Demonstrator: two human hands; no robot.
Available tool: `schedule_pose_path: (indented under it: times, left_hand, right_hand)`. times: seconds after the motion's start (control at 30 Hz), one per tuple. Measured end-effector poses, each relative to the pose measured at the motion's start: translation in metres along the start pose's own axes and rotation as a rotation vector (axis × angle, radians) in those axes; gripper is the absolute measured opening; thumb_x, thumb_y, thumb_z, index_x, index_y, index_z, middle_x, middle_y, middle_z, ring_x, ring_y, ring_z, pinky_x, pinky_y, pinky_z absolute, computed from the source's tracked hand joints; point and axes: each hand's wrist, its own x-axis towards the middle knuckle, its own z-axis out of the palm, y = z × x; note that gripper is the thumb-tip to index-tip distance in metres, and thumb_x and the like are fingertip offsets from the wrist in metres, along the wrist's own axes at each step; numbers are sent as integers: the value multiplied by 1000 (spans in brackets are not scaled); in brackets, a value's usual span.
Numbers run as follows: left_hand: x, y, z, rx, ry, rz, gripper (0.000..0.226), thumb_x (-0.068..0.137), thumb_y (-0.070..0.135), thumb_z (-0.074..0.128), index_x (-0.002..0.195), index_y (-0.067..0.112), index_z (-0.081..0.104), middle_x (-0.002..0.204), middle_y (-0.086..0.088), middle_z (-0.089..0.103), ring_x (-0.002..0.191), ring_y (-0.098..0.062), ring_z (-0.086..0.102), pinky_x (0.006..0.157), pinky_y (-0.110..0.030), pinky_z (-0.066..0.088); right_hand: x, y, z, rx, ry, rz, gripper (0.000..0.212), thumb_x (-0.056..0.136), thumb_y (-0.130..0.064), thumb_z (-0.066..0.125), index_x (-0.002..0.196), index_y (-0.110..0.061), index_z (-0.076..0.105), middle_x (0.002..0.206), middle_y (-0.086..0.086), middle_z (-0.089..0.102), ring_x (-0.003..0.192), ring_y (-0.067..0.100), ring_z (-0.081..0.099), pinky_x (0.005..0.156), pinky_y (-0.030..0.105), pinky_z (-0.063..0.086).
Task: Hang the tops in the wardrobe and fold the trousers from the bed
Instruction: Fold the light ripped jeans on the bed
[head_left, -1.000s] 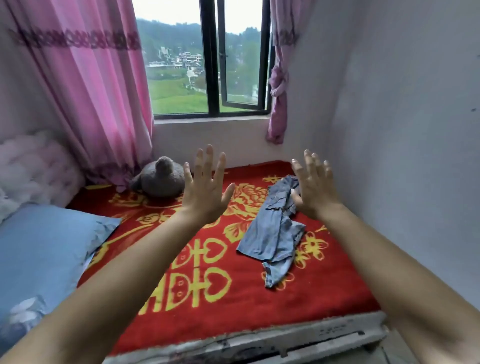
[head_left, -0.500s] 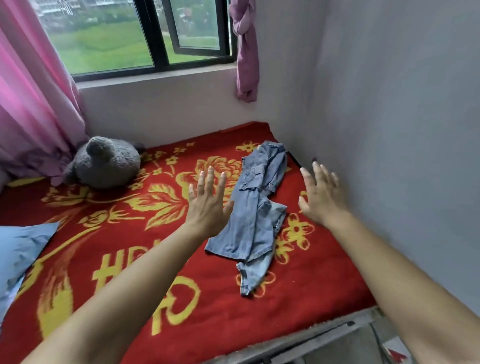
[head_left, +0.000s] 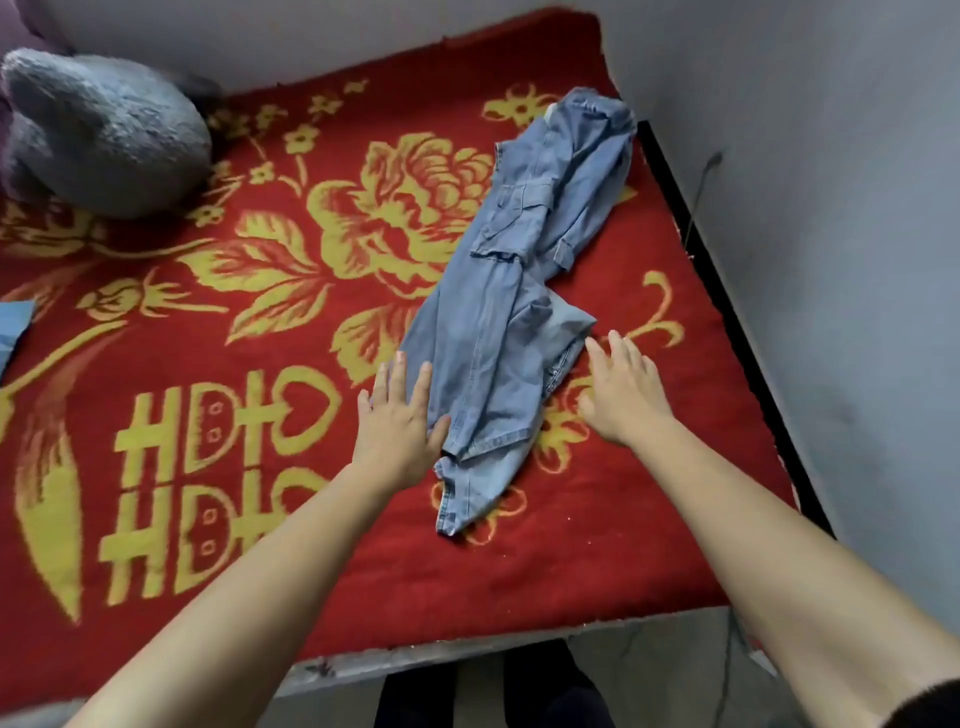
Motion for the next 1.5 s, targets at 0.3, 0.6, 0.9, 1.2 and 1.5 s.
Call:
schedule_pose_path:
  times: [0.3, 0.6, 0.9, 1.2, 1.5]
  left_hand:
    - [28, 3, 209, -12, -261, 111, 96, 74, 75, 57, 153, 34, 20, 162, -5, 13, 143, -30, 22, 106, -51, 35]
    - [17, -24, 255, -419, -131, 158, 68, 76, 20, 61, 142, 12, 45, 134, -11, 47, 105, -33, 59, 73, -43, 55]
    - [1, -60, 261, -471, -156, -112, 43, 78, 25, 50, 121, 24, 52, 108, -3, 64, 100, -27, 59, 75, -36, 42]
    - [3, -45, 269, -444, -19, -159, 53, 86, 55, 37, 122, 18, 50, 97, -4, 58, 96, -32, 55, 75, -41, 41]
    - [78, -8, 227, -464, 87, -153, 28, 99, 19, 37, 110, 5, 58, 113, -19, 63, 106, -40, 56, 85, -50, 41]
  right_hand:
    - [66, -31, 185, 529, -19, 154, 85, 96, -36, 54, 157, -27, -5, 161, 20, 10, 145, 38, 23, 113, 50, 29]
    - [74, -79, 241, 818, 127, 444, 87, 79, -27, 62, 156, -19, 23, 111, -2, 61, 108, 25, 60, 89, 22, 38]
    - [6, -106, 259, 806, 0, 206, 28, 81, -23, 54, 107, -12, 57, 74, 11, 61, 70, 29, 53, 62, 35, 33]
    - [-14, -98, 287, 840, -47, 234, 41, 77, -36, 50, 116, -21, 52, 83, 5, 68, 78, 35, 61, 65, 32, 37]
    - [-29, -35, 256, 388, -294, 239, 41, 93, -46, 44, 95, -8, 58, 107, 17, 55, 105, 36, 54, 86, 45, 44]
